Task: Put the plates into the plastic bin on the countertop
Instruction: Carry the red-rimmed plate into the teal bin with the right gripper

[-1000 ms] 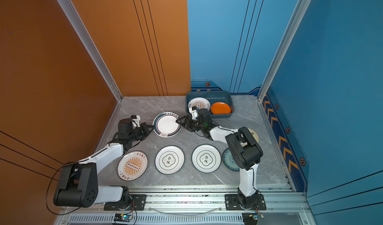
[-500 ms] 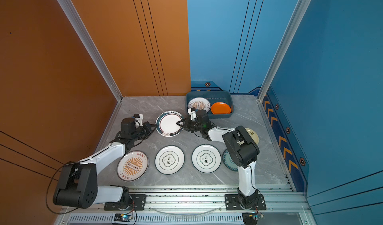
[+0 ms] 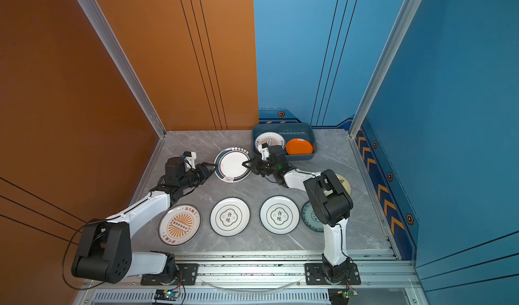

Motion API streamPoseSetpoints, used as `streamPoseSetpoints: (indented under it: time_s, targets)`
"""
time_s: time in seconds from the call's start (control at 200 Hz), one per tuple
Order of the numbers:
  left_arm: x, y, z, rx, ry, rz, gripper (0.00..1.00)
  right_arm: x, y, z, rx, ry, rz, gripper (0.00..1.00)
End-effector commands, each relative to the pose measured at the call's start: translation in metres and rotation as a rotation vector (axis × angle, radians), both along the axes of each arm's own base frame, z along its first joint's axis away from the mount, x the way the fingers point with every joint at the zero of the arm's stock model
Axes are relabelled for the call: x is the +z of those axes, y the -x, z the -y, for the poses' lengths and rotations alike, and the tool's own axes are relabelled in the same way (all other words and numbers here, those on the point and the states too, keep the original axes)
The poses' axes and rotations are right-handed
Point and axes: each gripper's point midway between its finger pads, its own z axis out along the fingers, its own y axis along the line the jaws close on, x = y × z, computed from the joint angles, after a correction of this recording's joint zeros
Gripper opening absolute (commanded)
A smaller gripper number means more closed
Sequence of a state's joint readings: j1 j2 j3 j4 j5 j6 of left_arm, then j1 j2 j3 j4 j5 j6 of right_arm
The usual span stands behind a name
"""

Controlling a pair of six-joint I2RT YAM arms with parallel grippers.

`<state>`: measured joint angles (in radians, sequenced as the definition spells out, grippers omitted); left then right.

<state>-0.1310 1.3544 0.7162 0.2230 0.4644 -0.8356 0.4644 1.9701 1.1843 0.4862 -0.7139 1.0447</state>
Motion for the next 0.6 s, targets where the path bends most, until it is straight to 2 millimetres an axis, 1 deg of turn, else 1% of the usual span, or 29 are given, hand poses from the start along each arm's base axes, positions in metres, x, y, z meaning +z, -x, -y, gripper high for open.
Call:
streamPoseSetpoints:
  time_s: [0.0, 0.035, 0.065, 0.075, 0.09, 0.105, 0.12, 0.15, 0.225, 0.325, 0.396, 0.511, 0.596]
  targets:
    - [0.017, 0.002, 0.001, -0.024, -0.037, 0.036, 0.74, 0.038, -0.021, 0.029, -0.046, 0.043, 0.091, 0.00]
    - [0.020, 0.003, 0.001, -0.029, -0.043, 0.046, 0.81, 0.040, -0.027, 0.039, -0.067, 0.060, 0.096, 0.00]
    - [0.021, 0.005, 0.001, -0.034, -0.049, 0.052, 0.85, 0.040, -0.033, 0.048, -0.086, 0.072, 0.094, 0.00]
    - [0.022, 0.005, 0.001, -0.035, -0.053, 0.055, 0.89, 0.041, -0.035, 0.051, -0.093, 0.076, 0.094, 0.00]
    - [0.023, 0.006, 0.001, -0.038, -0.055, 0.060, 0.91, 0.042, -0.039, 0.057, -0.108, 0.082, 0.095, 0.00]
    - [0.025, 0.006, 0.001, -0.037, -0.061, 0.065, 0.97, 0.042, -0.041, 0.061, -0.115, 0.085, 0.093, 0.00]
    - [0.025, 0.007, 0.001, -0.039, -0.066, 0.068, 1.00, 0.042, -0.045, 0.068, -0.131, 0.090, 0.092, 0.00]
    - [0.027, 0.008, 0.001, -0.040, -0.077, 0.074, 0.98, 0.043, -0.050, 0.076, -0.151, 0.095, 0.090, 0.00]
    - [0.028, 0.012, -0.001, -0.042, -0.104, 0.081, 0.98, 0.043, -0.066, 0.103, -0.212, 0.110, 0.080, 0.00]
    - [0.029, 0.016, -0.002, -0.049, -0.123, 0.088, 0.98, 0.043, -0.083, 0.133, -0.275, 0.121, 0.071, 0.00]
    - [0.027, 0.018, -0.003, -0.055, -0.141, 0.082, 0.98, 0.043, -0.095, 0.154, -0.317, 0.127, 0.062, 0.00]
    - [0.023, 0.021, -0.004, -0.059, -0.161, 0.075, 0.98, 0.040, -0.113, 0.182, -0.377, 0.135, 0.046, 0.00]
    - [0.020, 0.022, -0.003, -0.066, -0.165, 0.068, 0.98, 0.039, -0.124, 0.196, -0.408, 0.138, 0.039, 0.00]
